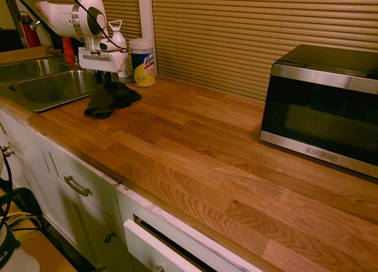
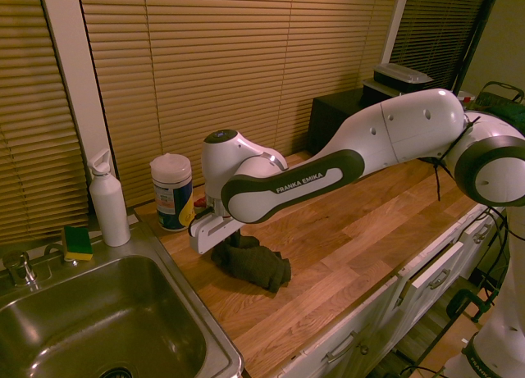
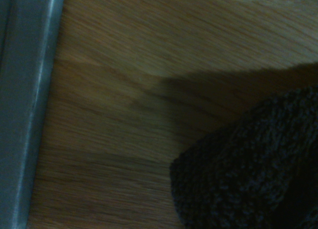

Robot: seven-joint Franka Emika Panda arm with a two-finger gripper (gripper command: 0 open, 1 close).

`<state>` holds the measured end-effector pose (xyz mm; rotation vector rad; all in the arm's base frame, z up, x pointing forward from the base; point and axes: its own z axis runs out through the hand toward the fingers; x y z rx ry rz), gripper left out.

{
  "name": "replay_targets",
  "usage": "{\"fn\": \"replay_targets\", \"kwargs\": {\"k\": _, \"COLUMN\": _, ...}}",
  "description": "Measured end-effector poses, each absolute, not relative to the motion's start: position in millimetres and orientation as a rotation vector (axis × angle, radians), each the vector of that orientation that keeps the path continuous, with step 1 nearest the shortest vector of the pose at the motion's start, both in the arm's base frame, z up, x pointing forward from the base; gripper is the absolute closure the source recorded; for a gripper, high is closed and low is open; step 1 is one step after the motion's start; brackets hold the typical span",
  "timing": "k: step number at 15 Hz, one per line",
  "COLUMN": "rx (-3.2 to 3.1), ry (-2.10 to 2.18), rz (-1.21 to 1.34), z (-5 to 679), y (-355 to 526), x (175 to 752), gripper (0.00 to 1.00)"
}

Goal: Clear the spill

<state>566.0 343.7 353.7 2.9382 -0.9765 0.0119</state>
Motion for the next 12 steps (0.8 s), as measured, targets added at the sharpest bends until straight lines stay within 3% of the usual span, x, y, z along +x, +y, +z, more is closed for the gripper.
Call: {"fn": "replay_targets", "kwargs": {"k": 12, "rx": 2.973, "ry": -1.002, "rz": 0.12, "z": 439.4, "y": 339.3, "x": 545.8, "gripper": 0.0}}
